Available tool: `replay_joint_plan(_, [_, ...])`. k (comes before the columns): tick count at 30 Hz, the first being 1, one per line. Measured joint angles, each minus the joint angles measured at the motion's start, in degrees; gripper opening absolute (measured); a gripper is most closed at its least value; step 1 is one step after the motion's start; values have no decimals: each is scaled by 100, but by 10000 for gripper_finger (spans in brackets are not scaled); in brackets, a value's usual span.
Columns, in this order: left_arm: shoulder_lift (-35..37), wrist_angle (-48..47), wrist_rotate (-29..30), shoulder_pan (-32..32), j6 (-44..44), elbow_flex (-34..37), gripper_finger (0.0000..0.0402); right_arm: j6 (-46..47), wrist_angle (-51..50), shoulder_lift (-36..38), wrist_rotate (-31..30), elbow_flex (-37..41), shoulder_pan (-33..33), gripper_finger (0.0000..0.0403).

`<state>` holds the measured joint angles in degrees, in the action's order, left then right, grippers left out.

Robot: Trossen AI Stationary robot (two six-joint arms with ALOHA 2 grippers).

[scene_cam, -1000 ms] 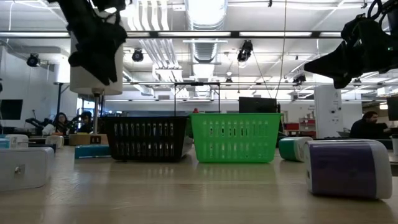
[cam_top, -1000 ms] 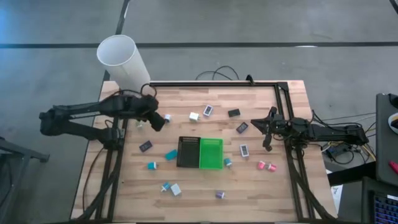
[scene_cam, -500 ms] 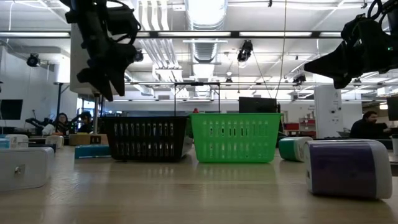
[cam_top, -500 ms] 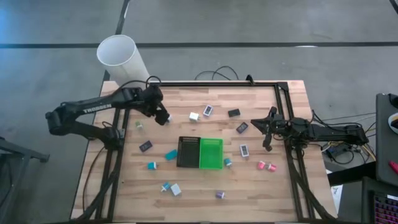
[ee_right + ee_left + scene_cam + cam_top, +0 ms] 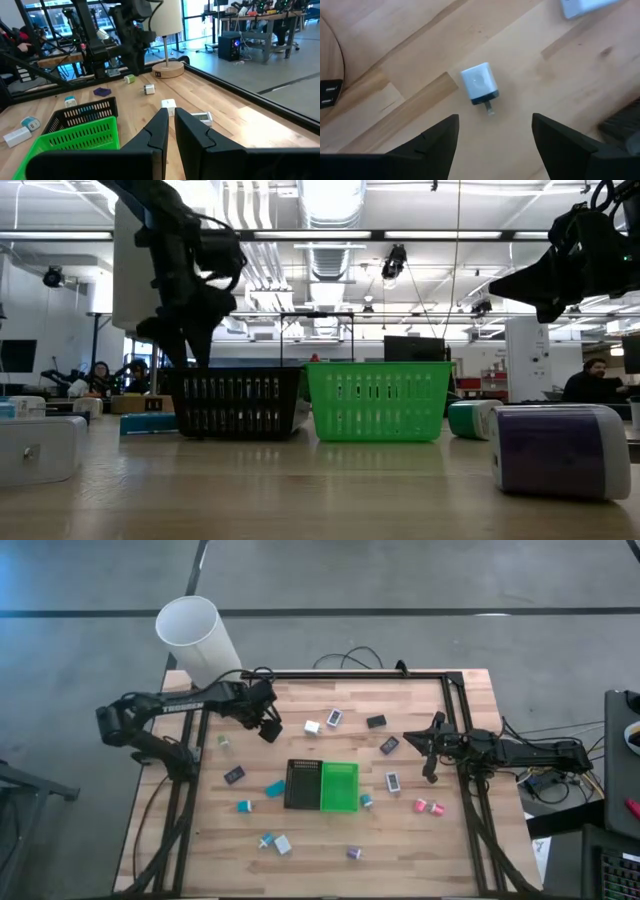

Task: Pick & Place Office items
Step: Put the black white charger adapter into the black bin

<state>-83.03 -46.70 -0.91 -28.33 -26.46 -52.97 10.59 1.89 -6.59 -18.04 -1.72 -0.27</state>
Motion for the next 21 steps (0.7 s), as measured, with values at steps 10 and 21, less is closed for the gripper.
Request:
replay_joint_plan(10, [-409, 260, 0, -224, 112, -139, 260, -2, -4, 0, 0, 0, 0, 34])
replay_joint_plan(21, [-821, 259, 2, -230, 165, -295, 259, 37, -116, 0, -2, 0, 0, 34])
